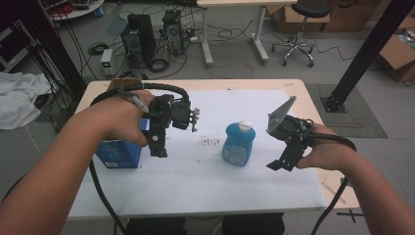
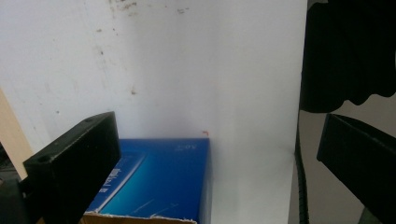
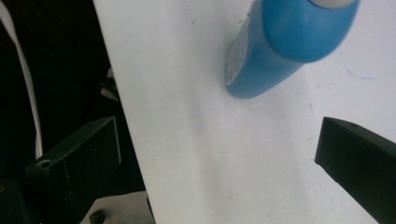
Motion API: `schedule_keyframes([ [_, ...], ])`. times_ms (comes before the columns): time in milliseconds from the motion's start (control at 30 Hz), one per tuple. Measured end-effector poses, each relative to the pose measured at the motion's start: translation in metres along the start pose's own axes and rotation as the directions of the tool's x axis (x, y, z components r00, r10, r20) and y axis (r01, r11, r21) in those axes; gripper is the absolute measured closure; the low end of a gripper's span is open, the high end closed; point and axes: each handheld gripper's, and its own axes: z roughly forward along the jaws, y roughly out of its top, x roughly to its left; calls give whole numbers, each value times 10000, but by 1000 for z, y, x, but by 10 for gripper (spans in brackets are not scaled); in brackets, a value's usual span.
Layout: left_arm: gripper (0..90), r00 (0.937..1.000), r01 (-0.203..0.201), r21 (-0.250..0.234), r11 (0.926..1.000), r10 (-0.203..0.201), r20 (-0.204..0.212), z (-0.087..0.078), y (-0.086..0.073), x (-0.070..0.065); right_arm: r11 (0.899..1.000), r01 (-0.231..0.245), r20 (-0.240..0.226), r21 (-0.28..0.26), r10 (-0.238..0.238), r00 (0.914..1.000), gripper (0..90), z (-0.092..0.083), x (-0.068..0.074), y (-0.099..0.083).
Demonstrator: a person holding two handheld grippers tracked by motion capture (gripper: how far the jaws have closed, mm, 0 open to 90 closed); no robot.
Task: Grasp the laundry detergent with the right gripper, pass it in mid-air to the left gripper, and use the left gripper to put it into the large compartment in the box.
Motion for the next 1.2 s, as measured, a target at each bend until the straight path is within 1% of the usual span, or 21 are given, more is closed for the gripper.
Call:
schedule_keyframes([
  [33, 1, 10000, -15, -18, 10000, 15, 5, 0, 0, 0, 10000, 0, 0, 0, 0, 10000, 0, 0, 0, 0],
  [100, 1, 10000, -22, 20, 10000, 22, 20, 0, 1, 0, 9993, -171, 66, -327, 173, 9998, 0, 2, -3, -4],
  [133, 0, 10000, -32, 31, 10000, 32, 25, 1, 1, 1, 9970, -349, 121, -696, 359, 9993, 0, 5, -6, -9],
  [167, 0, 10000, -32, 31, 10000, 32, 25, 1, 1, 1, 9970, -349, 121, -696, 359, 9993, 0, 5, -6, -9],
  [200, 0, 10000, -34, 27, 10000, 34, 29, 1, 1, 1, 9923, -539, 16, -1116, 544, 9985, 0, 9, -10, -14],
  [233, 0, 10000, -59, 61, 10000, 59, 36, 1, 2, 1, 9923, -539, 16, -1116, 544, 9985, 0, 9, -10, -14],
  [300, 1, 10000, -61, 33, 10000, 60, 39, 1, 2, 1, 9845, -724, -8, -1598, 732, 9973, 0, 16, -16, -20],
  [333, 1, 10000, -64, 26, 10000, 64, 43, 1, 2, 1, 9845, -724, -8, -1598, 732, 9973, 0, 16, -16, -20],
  [400, 1, 10000, -45, 56, 10000, 44, 56, 2, 3, 1, 9743, -949, -6, -2043, 969, 9953, 0, 22, -21, -26],
  [433, 1, 10000, -38, 39, 10000, 38, 34, 2, 3, 1, 9743, -949, -6, -2043, 969, 9953, 0, 22, -21, -26],
  [467, 0, 10000, -39, 47, 10000, 38, 39, 2, 3, 1, 9676, -1027, 150, -2307, 1091, 9939, 0, 26, -23, -29],
  [500, 0, 10000, -92, 59, 9999, 92, 27, 2, 3, 1, 9676, -1027, 150, -2307, 1091, 9939, 0, 26, -23, -29],
  [533, 0, 10000, -86, 31, 10000, 86, 23, 2, 3, 1, 9608, -1055, 125, -2562, 1124, 9936, 0, 29, -26, -30],
  [567, 0, 10000, -51, 23, 10000, 51, 25, 3, 3, 1, 9608, -1055, 125, -2562, 1124, 9936, 0, 29, -26, -30],
  [600, 1, 10000, -88, 23, 10000, 88, 17, 3, 3, 2, 9521, -1094, 70, -2857, 1162, 9932, 0, 33, -28, -31],
  [633, 1, 10000, -71, 18, 10000, 71, 23, 3, 3, 2, 9521, -1094, 70, -2857, 1162, 9932, 0, 33, -28, -31],
  [667, 1, 10000, -72, 21, 10000, 72, 31, 4, 2, 2, 9460, -1083, 109, -3057, 1172, 9931, 0, 38, -29, -32],
  [767, 0, 10000, -75, 7, 10000, 75, 27, 5, 1, 2, 9432, -1036, 167, -3156, 1147, 9933, 0, 44, -30, -32],
  [867, 1, 10000, -56, 14, 10000, 56, 57, 5, 1, 2, 9359, -1066, 128, -3359, 1177, 9930, 0, 52, -32, -33],
  [933, 0, 10000, -22, -33, 10000, 22, 42, 5, 0, 3, 9277, -1150, 137, -3551, 1281, 9917, 0, 60, -35, -35],
  [1200, 1, 10000, 0, 9, 10000, 0, 72, 6, -2, 2, 9146, -1302, 32, -3828, 1422, 9898, 0, 80, -37, -35],
])
